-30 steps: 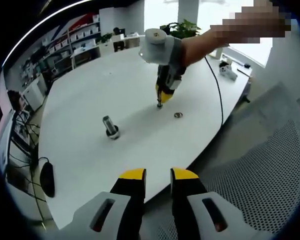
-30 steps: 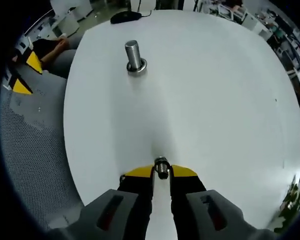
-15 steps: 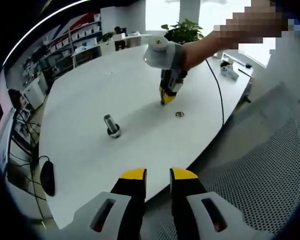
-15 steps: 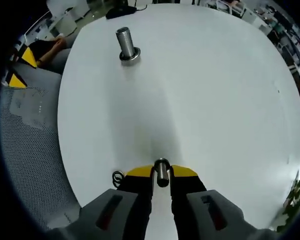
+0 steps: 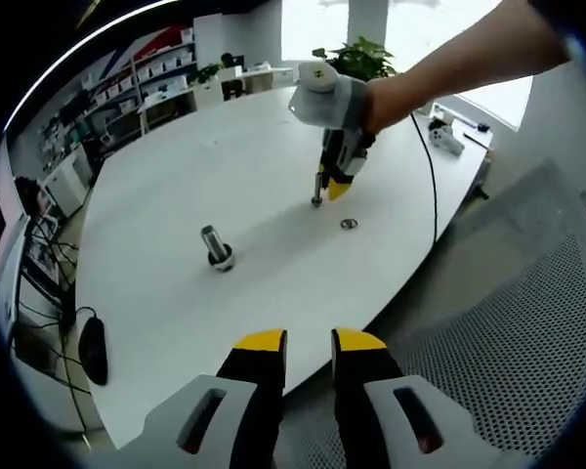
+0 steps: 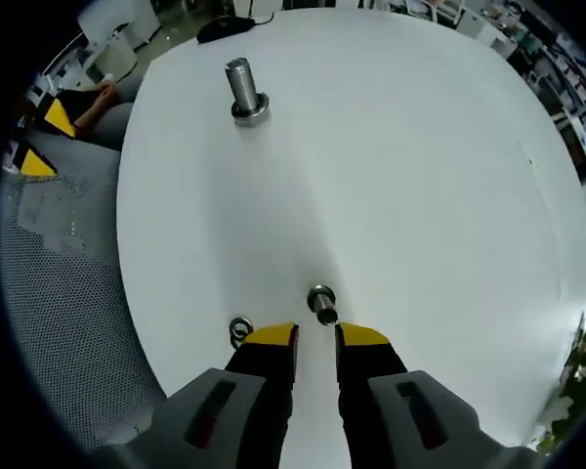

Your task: Place the washer onto the threaded stud by aligning its center hole with the stud, sliding it down to the base, and recovering from edge contact or off-axis alignment until the washer reaches the visible bottom stop.

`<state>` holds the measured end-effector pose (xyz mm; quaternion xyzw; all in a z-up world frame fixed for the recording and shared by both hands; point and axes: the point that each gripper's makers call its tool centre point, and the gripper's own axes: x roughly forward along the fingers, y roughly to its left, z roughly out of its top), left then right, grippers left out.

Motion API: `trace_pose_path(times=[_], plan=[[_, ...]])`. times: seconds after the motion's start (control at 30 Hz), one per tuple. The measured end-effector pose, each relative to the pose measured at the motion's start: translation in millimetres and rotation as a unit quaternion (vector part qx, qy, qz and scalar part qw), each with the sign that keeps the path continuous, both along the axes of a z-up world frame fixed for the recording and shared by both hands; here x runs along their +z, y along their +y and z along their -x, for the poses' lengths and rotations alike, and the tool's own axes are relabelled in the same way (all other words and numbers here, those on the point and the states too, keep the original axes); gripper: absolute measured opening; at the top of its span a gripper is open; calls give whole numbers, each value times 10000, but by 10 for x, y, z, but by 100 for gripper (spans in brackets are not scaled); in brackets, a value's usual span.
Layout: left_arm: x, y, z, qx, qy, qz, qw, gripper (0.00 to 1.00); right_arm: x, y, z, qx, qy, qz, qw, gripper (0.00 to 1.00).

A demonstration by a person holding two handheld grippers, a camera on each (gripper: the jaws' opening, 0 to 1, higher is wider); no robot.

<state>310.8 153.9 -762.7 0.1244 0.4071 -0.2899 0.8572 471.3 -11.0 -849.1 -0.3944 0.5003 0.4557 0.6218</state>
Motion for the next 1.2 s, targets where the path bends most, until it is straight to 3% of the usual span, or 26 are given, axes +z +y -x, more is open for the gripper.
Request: trace_pose_path(times=[0.17,0.37,0.53,0.87,1.2], plan=[[1,-19,9,-43,8,20,10000,16,13,2,140,-37,36,-88,9999,17],[5,-16,8,-45,-9,26,10000,16,-67,102,403,488,208,-121,9985,17],[3,-30,12,-91,-2,22,10000,16,-120,139,505,490,343,-120,9981,18],[1,-33,3,-131,5,28,9999,16,-200,113,532,553,336,26,9979,17],[-23,-28,6,-143,57,-43,9999,16,-198,175,422,472,254,-11,9986,15]])
